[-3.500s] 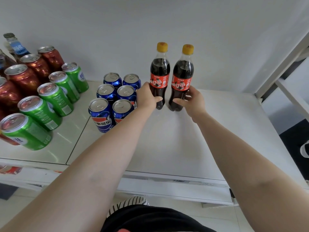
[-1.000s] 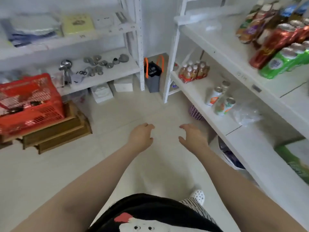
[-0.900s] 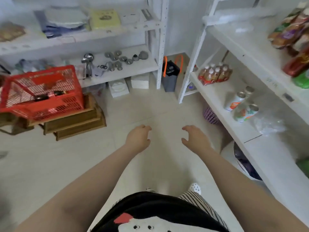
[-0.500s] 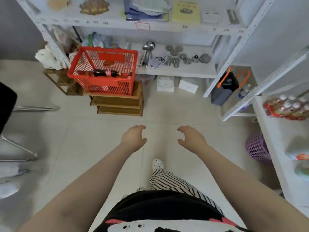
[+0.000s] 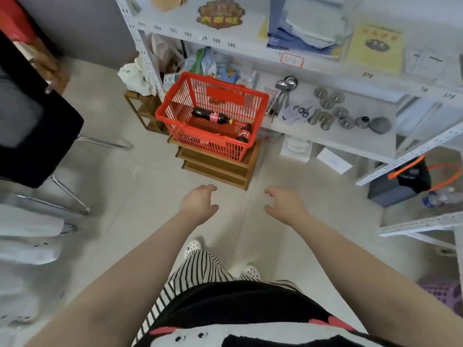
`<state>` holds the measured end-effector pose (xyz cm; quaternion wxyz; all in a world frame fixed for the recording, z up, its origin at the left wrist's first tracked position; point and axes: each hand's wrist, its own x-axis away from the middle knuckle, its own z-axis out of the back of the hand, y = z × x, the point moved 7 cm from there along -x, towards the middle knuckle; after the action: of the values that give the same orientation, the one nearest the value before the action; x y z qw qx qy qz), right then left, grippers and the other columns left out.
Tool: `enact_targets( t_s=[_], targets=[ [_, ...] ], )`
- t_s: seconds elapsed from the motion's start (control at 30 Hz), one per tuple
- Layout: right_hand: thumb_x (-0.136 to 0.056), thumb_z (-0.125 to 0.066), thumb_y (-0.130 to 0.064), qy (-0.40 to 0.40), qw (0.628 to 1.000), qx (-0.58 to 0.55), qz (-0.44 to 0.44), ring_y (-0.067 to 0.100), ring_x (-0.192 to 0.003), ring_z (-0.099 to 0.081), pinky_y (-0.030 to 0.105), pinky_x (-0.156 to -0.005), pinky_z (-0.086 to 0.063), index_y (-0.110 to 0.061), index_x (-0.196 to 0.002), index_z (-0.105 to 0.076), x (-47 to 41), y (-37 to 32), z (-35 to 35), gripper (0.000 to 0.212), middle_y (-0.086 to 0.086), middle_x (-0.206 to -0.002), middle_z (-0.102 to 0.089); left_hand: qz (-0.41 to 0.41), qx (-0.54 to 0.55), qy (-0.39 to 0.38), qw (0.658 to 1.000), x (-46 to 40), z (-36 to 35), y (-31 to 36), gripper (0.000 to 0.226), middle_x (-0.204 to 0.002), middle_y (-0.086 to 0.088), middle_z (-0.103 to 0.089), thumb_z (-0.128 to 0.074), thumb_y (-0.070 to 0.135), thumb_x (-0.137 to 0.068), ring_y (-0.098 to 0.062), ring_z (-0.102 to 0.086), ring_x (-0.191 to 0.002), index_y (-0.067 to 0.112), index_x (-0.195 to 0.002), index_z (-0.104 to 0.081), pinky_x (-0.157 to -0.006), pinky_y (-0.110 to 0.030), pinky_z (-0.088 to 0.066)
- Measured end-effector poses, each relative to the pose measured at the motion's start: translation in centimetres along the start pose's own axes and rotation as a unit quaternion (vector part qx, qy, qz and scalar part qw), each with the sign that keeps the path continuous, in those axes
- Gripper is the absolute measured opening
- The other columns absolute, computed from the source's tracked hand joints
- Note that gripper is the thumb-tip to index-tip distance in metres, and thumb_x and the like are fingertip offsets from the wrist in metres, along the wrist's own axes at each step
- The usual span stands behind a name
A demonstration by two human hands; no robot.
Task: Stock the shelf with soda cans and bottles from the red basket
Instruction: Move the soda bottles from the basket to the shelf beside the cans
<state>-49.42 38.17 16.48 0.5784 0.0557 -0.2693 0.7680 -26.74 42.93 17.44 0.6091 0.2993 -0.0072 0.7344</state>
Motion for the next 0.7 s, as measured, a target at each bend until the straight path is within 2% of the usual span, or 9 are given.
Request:
enact_targets(
  t_s=[0.17, 0.43, 0.53, 0.7],
  targets=[
    [-0.083, -0.063, -0.028, -0.007, 1.0, -0.002, 0.001, 0.027, -0.114, -0.057, 0.036, -0.089, -0.047, -0.016, -0.125, -0.055, -7.2, -3.4, 1.0, 0.044, 0.008, -0.126, -0.06, -0.008, 0.0, -0.004, 1.0, -5.9, 3.4, -3.1, 0.055, -0.137, -0.004, -0.05, -0.06, 0.028, -0.088, -0.023, -0.051, -0.123, 0.021, -0.139, -0.042, -0.093, -0.038, -0.049],
    [-0.08, -0.063, -0.027, -0.008, 0.998, -0.038, -0.044, 0.024, -0.11, -0.058, 0.037, -0.088, -0.049, -0.018, -0.121, -0.057, -19.4, -10.3, 2.6, 0.042, 0.005, -0.12, -0.061, -0.063, -0.003, -0.006, 0.998, -19.0, 13.5, -8.7, 0.051, -0.132, -0.007, -0.055, -0.061, 0.024, -0.085, -0.027, -0.052, -0.121, 0.018, -0.134, -0.048, -0.094, -0.04, -0.048],
    [-0.081, -0.064, -0.025, -0.004, 0.995, -0.065, -0.071, 0.025, -0.112, -0.056, 0.039, -0.092, -0.047, -0.016, -0.126, -0.054, -23.2, -12.1, 3.4, 0.047, 0.007, -0.123, -0.059, -0.087, -0.018, -0.016, 0.996, -23.3, 16.4, -10.2, 0.049, -0.128, -0.008, -0.058, -0.061, 0.024, -0.082, -0.029, -0.053, -0.119, 0.017, -0.13, -0.051, -0.093, -0.044, -0.048],
    [-0.081, -0.064, -0.025, 0.001, 0.986, -0.131, -0.099, 0.023, -0.117, -0.056, 0.038, -0.095, -0.046, -0.016, -0.129, -0.054, -29.1, -13.6, 4.3, 0.049, 0.005, -0.127, -0.059, -0.088, -0.005, -0.021, 0.996, -30.5, 19.1, -11.2, 0.052, -0.124, -0.011, -0.059, -0.066, 0.023, -0.08, -0.03, -0.054, -0.116, 0.013, -0.129, -0.053, -0.094, -0.041, -0.046]
  ],
)
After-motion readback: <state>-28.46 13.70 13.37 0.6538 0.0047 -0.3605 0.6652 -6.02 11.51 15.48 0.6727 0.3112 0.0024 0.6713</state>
